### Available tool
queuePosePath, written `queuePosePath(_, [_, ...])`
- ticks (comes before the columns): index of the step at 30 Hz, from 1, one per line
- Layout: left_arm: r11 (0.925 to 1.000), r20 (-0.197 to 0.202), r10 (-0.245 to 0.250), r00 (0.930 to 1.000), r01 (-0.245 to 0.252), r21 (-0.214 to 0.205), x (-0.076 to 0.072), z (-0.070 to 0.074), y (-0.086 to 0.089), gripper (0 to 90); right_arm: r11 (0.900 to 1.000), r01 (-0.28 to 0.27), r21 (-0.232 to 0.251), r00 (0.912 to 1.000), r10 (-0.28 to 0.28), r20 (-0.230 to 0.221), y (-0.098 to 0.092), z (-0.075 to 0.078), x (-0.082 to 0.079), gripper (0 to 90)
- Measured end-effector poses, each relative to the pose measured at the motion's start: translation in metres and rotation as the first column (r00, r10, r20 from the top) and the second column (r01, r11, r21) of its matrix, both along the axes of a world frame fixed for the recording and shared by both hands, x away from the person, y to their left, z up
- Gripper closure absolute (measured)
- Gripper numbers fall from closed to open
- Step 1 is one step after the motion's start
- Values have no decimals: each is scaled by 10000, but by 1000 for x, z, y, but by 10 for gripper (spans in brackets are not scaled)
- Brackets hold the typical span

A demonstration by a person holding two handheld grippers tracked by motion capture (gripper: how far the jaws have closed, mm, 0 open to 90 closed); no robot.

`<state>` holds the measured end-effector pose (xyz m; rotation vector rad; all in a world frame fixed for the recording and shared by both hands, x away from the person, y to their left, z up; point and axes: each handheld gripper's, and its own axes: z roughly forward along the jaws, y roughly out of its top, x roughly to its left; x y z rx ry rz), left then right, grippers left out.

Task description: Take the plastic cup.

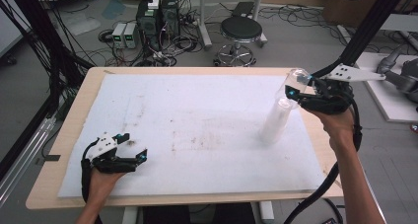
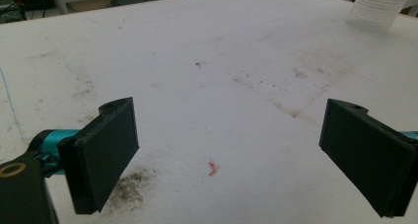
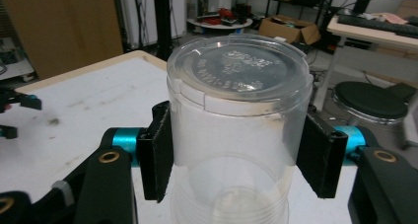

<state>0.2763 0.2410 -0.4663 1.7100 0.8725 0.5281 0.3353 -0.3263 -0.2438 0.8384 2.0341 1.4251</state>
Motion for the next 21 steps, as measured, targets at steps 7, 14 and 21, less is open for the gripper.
queuePosePath(7, [10000, -68, -33, 10000, 33, -92, 1, 0, 1, 78, 9953, -948, 193, 9955, 946, 91, 31, -13, -19, 388])
queuePosePath(14, [9999, -162, -68, 9998, 66, -102, 2, 0, 1, 77, 9694, -2426, 386, 9701, 2424, 92, 79, -37, -39, 389])
queuePosePath(21, [9999, -145, -78, 9999, 76, -99, 2, 0, 1, 78, 9455, -3214, 530, 9463, 3227, -181, 106, -62, -42, 390])
